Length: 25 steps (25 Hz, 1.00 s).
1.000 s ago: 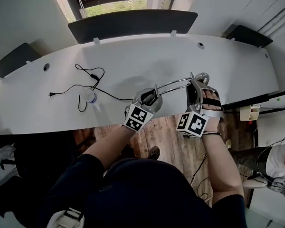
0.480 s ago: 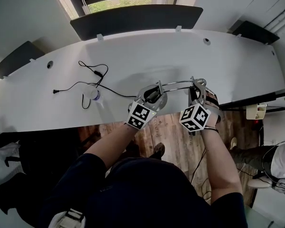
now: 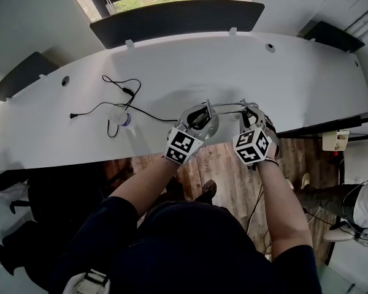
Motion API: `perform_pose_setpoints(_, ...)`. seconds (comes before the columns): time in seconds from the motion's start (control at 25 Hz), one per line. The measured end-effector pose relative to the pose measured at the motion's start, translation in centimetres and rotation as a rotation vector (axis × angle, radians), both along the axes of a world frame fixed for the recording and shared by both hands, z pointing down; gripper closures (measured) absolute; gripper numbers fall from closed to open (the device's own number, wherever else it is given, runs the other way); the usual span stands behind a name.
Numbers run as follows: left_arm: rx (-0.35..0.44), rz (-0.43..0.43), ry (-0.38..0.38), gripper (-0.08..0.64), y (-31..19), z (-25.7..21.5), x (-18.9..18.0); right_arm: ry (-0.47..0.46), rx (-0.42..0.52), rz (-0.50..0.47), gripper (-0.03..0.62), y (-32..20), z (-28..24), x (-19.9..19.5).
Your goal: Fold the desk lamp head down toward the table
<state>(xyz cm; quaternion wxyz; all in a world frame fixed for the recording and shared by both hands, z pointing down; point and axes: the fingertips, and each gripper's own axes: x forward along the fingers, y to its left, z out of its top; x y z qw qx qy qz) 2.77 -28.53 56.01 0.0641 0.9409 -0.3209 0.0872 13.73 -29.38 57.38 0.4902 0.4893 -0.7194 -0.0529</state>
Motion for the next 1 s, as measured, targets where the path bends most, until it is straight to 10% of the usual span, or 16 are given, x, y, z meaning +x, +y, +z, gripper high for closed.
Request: perform_pose_setpoints(1.0,-0.027,-0.039,0.048,0.434,-0.2,0.0,0.2,-0.29,-0.057,0.176,0.525,0.1,4.9,-2.5)
